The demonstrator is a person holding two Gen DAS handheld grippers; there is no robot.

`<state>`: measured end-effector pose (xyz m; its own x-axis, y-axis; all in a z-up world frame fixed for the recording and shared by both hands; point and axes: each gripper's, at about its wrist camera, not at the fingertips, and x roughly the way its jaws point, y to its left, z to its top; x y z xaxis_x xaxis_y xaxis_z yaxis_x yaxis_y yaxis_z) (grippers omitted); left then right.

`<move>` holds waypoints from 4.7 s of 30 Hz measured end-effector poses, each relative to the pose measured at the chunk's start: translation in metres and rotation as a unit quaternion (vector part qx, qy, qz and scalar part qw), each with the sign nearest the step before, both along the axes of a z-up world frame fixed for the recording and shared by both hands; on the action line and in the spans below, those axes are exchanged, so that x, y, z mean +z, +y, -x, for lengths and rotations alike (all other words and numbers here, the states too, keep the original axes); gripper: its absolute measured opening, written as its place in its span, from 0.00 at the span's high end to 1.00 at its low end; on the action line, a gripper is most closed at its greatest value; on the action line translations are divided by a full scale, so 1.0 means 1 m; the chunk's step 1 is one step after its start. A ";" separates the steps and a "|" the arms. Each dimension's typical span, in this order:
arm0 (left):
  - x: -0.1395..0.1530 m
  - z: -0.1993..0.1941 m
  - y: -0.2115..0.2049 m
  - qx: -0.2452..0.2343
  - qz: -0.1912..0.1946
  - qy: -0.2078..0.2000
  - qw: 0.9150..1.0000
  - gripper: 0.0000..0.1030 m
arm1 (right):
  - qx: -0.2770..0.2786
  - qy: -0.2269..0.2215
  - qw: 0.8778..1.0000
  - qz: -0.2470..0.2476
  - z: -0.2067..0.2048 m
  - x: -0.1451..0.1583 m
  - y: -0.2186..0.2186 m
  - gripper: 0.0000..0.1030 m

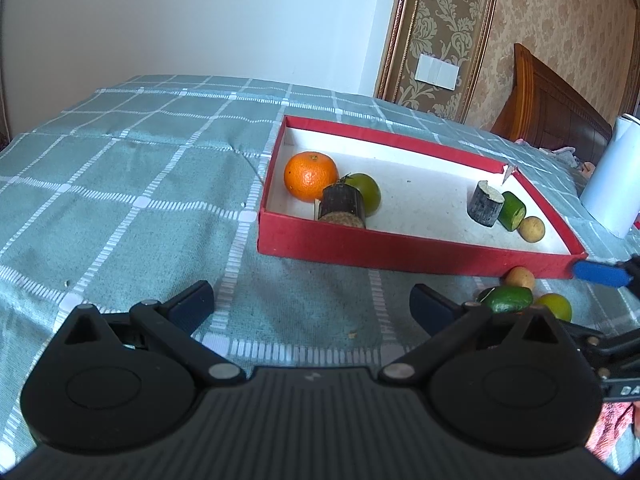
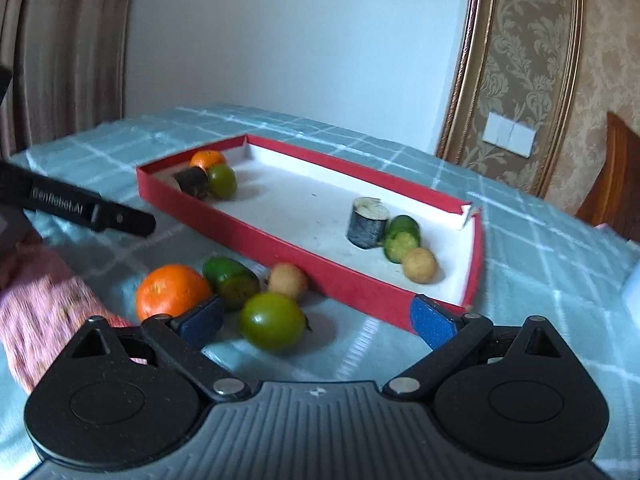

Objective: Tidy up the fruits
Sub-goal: 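Move the right tool onto another green tomato and close it, then carry the green tomato into the tray and open the right tool, then move the left tool onto the orange on the cloth and close it while withdrawing the right tool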

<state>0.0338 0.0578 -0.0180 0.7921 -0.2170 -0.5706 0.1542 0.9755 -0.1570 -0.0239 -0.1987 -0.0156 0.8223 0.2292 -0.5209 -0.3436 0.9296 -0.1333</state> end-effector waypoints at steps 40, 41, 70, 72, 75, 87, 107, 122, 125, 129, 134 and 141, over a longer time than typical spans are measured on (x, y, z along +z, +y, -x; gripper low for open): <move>0.000 0.000 0.003 0.000 0.007 -0.001 1.000 0.00 | -0.057 -0.016 0.998 -0.027 0.013 0.032 -0.016 0.64; 0.000 0.000 0.003 0.000 0.007 -0.001 1.000 0.00 | -0.060 -0.017 0.998 -0.029 0.011 0.033 -0.018 0.64; 0.000 0.000 0.002 0.000 0.010 -0.002 1.000 0.00 | -0.112 0.036 0.993 -0.015 -0.089 0.007 -0.001 0.64; 0.000 0.000 0.003 0.000 0.009 -0.002 1.000 0.00 | -0.112 0.040 0.993 -0.019 -0.091 0.006 -0.001 0.64; 0.000 0.000 0.003 0.000 0.009 -0.002 1.000 0.00 | -0.114 0.043 0.992 -0.022 -0.093 0.005 -0.002 0.64; 0.000 0.000 0.003 0.000 0.010 -0.002 1.000 0.00 | -0.103 0.049 0.993 -0.038 -0.093 0.005 -0.008 0.46; 0.004 0.025 0.006 -0.025 0.058 -0.010 0.998 0.00 | -0.150 -0.031 0.986 -0.060 -0.013 0.018 -0.042 0.16; 0.018 0.060 -0.061 -0.100 -0.012 -0.053 0.994 0.00 | -0.189 0.027 0.981 -0.046 -0.023 0.000 -0.049 0.14; 0.016 0.059 -0.065 -0.112 0.004 -0.043 0.993 0.00 | -0.191 0.028 0.980 -0.043 -0.023 0.000 -0.049 0.14; 0.014 0.057 -0.075 -0.121 -0.001 -0.041 0.992 0.02 | -0.192 0.030 0.980 -0.039 -0.024 -0.001 -0.048 0.14; 0.008 0.052 -0.092 -0.138 -0.024 -0.023 0.990 0.28 | -0.193 0.029 0.980 -0.039 -0.024 -0.001 -0.048 0.14; 0.002 0.049 -0.093 -0.152 -0.017 -0.015 0.988 0.61 | -0.193 0.030 0.980 -0.038 -0.025 -0.001 -0.048 0.14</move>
<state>-0.0149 -0.0352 -0.0161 0.7095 -0.4286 -0.5594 0.4449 0.8880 -0.1162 0.0009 -0.2466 -0.0162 0.8238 -0.0520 -0.5645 0.0301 0.9984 -0.0480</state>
